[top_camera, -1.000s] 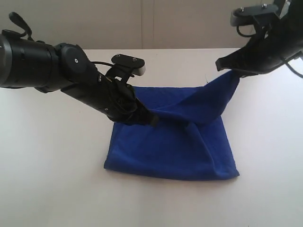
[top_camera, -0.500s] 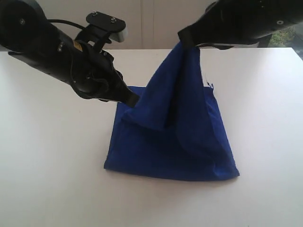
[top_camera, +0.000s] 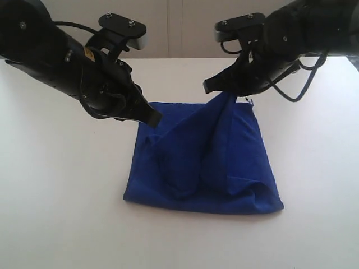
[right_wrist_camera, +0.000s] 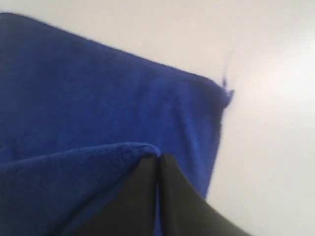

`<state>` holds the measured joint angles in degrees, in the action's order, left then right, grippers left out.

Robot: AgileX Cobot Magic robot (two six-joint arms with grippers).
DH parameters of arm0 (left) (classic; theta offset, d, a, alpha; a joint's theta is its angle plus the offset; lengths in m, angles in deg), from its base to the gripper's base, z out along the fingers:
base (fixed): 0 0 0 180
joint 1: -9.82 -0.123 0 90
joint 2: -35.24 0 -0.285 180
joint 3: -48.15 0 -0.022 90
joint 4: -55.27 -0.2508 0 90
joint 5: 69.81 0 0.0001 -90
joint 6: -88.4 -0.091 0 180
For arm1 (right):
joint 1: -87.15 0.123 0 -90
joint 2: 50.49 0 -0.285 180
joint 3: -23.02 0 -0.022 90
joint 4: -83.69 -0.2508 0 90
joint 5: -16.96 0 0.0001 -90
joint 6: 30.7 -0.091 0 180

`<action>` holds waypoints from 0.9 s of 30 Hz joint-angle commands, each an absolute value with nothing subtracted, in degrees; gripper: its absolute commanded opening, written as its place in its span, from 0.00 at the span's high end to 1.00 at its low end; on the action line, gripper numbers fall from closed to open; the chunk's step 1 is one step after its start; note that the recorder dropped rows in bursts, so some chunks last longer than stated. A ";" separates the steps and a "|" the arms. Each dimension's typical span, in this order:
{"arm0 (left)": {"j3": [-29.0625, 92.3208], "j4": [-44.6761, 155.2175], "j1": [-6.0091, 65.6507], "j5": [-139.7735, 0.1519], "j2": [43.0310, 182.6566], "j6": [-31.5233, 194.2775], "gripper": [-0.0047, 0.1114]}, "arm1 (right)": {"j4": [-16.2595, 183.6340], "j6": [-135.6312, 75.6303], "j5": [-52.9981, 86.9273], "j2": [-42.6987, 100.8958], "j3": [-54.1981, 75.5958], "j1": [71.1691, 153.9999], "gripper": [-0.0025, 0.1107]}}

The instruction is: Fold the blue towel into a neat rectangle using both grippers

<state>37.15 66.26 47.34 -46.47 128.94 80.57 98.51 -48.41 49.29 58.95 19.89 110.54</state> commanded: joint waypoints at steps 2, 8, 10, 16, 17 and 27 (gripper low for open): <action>36.14 66.72 47.76 -45.93 129.32 80.56 0.96 | 103.17 -53.88 50.02 59.19 20.38 104.73 0.98; 36.09 67.39 48.85 -44.66 133.88 74.43 0.96 | 103.06 -53.00 50.52 62.25 20.38 102.60 0.98; 36.09 67.94 50.01 -45.03 135.21 72.15 0.96 | 103.06 -53.00 50.52 63.98 20.38 102.60 0.98; 36.09 68.46 53.75 -50.12 138.37 69.55 0.96 | 102.65 -53.00 50.24 66.41 20.38 102.60 0.98; 36.09 68.46 54.30 -51.04 138.79 68.78 0.96 | 102.65 -53.00 50.08 66.40 20.38 102.60 0.98; 36.20 68.24 59.81 -60.66 145.86 59.65 0.96 | 102.65 -53.00 49.86 66.40 20.38 102.60 0.98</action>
